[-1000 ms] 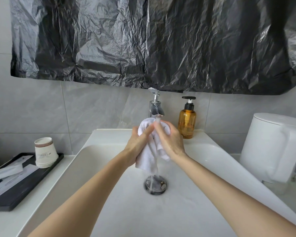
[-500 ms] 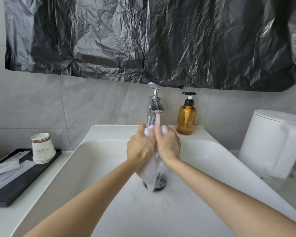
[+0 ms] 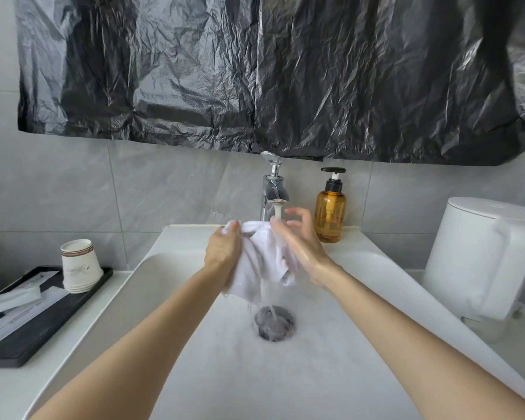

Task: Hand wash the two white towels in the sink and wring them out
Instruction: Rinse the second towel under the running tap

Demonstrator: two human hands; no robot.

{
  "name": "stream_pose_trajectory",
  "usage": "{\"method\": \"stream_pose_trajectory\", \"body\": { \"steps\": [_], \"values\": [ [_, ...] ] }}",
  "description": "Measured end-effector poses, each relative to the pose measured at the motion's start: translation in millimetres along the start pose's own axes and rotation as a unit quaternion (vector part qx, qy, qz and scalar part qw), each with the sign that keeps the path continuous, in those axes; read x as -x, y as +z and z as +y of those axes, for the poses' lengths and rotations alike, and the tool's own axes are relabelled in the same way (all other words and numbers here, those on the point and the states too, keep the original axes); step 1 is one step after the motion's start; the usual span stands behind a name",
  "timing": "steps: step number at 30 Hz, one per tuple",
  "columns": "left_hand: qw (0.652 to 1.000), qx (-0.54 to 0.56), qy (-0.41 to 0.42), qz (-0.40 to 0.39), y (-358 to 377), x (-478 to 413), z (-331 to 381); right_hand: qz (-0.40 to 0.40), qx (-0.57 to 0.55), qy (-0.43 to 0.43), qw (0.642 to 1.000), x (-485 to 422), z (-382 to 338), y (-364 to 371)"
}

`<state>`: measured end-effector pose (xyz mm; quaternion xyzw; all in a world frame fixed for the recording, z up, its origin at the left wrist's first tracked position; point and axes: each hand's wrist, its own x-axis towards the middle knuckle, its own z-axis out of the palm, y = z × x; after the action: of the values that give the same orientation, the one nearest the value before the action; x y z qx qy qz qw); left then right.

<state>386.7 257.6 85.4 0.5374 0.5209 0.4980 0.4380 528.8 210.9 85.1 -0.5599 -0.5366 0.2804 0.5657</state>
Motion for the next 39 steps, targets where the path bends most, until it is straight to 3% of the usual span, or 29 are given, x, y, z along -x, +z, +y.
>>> {"method": "stream_pose_trajectory", "body": {
  "steps": [3, 6, 8, 13, 15, 19, 22, 28, 34, 37, 39],
  "values": [
    [0.993, 0.115, -0.032, 0.012, -6.7, -0.6, 3.5, 0.006, 0.006, -0.021, 1.000, 4.5, 0.5, 16.5],
    [0.988, 0.152, -0.007, -0.002, -7.2, -0.6, 7.7, 0.006, -0.049, -0.027, 0.998, 6.0, 0.9, 27.4],
    [0.991, 0.129, 0.014, -0.013, -4.1, 2.4, 6.9, 0.045, -0.027, -0.046, 0.998, 6.9, -3.0, 29.4],
    [0.996, -0.034, 0.078, 0.008, 9.7, 16.1, 1.8, 0.150, 0.060, 0.030, 0.986, 10.0, -0.8, 34.8],
    [0.996, -0.039, 0.079, 0.001, 11.5, 18.8, 2.6, 0.161, 0.074, 0.035, 0.984, 10.3, -2.6, 30.8],
    [0.996, -0.033, 0.083, -0.017, 11.4, 16.7, 4.8, 0.189, 0.211, -0.014, 0.959, 1.5, -5.9, 24.5],
    [0.995, -0.033, 0.078, -0.048, 10.9, 17.8, 2.4, 0.177, 0.202, -0.049, 0.962, -0.7, 1.9, 18.2],
    [0.986, 0.042, 0.013, -0.160, 4.5, 17.1, 6.7, 0.021, 0.111, 0.108, 0.988, -5.9, 2.0, -19.3],
    [0.984, 0.053, -0.012, -0.172, -3.2, 8.5, 16.9, -0.106, 0.114, -0.006, 0.988, 7.5, -14.6, -45.3],
    [0.976, 0.068, -0.019, -0.208, -9.0, 5.2, 23.2, -0.232, 0.167, -0.021, 0.958, 8.4, -17.0, -42.9],
    [0.965, 0.078, -0.013, -0.248, -12.3, -0.2, 22.4, -0.248, 0.228, -0.028, 0.941, 8.0, -10.0, -37.7]
  ]
}}
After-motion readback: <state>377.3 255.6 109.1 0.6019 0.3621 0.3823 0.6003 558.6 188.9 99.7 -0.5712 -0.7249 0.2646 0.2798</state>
